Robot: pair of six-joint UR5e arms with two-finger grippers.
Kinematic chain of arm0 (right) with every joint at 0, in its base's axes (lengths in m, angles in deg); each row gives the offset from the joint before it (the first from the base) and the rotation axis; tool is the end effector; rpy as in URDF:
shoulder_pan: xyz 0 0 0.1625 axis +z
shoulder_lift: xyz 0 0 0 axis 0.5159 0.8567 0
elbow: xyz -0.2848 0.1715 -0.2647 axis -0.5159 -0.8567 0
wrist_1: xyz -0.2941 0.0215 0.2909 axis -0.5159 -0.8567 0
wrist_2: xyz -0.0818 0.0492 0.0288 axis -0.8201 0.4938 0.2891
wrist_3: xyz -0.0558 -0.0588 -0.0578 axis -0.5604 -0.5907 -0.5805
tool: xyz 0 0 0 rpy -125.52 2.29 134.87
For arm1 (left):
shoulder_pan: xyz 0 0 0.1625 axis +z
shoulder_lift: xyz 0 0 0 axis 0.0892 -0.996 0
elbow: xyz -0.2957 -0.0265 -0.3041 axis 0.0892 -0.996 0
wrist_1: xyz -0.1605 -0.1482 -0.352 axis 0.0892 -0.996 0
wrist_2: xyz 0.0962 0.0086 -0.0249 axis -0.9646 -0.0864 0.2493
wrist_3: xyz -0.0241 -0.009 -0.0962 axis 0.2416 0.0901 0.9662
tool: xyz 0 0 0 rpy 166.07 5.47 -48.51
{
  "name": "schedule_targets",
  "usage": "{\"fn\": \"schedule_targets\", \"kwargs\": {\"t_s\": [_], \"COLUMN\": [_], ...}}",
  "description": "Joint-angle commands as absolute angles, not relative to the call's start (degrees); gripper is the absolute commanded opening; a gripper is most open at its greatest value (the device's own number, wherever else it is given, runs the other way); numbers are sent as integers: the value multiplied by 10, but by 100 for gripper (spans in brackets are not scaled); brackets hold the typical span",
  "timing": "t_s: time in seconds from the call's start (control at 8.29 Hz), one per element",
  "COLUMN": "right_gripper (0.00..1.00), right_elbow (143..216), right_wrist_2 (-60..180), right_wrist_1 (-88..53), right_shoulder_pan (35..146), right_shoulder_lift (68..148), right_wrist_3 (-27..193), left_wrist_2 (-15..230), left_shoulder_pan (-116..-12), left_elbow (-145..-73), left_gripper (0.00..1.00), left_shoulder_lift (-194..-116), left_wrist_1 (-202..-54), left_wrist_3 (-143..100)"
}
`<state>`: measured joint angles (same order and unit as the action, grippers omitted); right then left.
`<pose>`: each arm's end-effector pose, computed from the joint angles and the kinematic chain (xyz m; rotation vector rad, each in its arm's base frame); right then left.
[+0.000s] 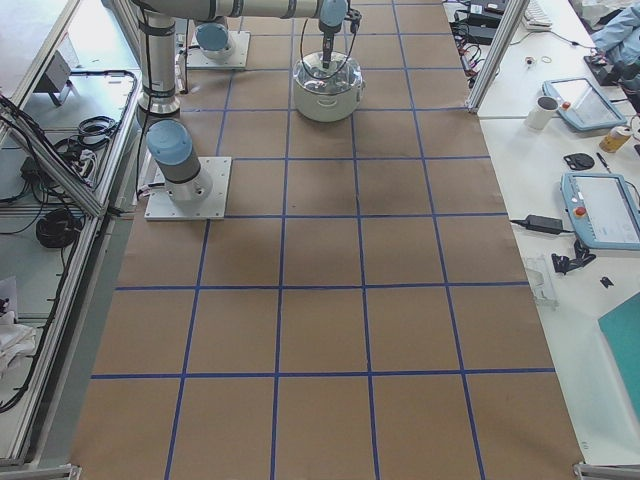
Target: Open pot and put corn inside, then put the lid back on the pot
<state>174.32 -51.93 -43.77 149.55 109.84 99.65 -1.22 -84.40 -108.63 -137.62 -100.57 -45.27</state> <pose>0.4068 -0.4672 0.3469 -0.1303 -3.1133 -0.1014 -0.0419 -0.5206 0.4689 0.0546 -3.0910 -0.0212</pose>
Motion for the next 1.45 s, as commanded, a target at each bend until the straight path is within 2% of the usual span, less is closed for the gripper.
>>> {"fn": "schedule_targets", "kwargs": {"t_s": [0.0,0.36,0.72,0.97,1.33], "right_gripper": [36,33,33,33,32], "right_elbow": [1739,1738,1738,1738,1739], "right_wrist_2": [-527,-530,-529,-530,-526], "right_wrist_1": [-430,-350,-288,-273,-255], "right_shoulder_pan": [1474,1398,1284,1241,1241], "right_shoulder_lift": [1153,1236,1299,1307,1307], "right_wrist_3": [994,894,775,726,724], "left_wrist_2": [-13,-7,-7,-5,-3], "left_shoulder_pan": [-844,-865,-982,-1027,-1104], "left_elbow": [-1086,-1090,-1091,-1093,-1093], "left_gripper": [0,0,0,0,0], "left_shoulder_lift": [-1374,-1378,-1386,-1386,-1419], "left_wrist_1": [-1006,-1008,-997,-997,-959], "left_wrist_3": [-452,-434,-307,-281,-210]}}
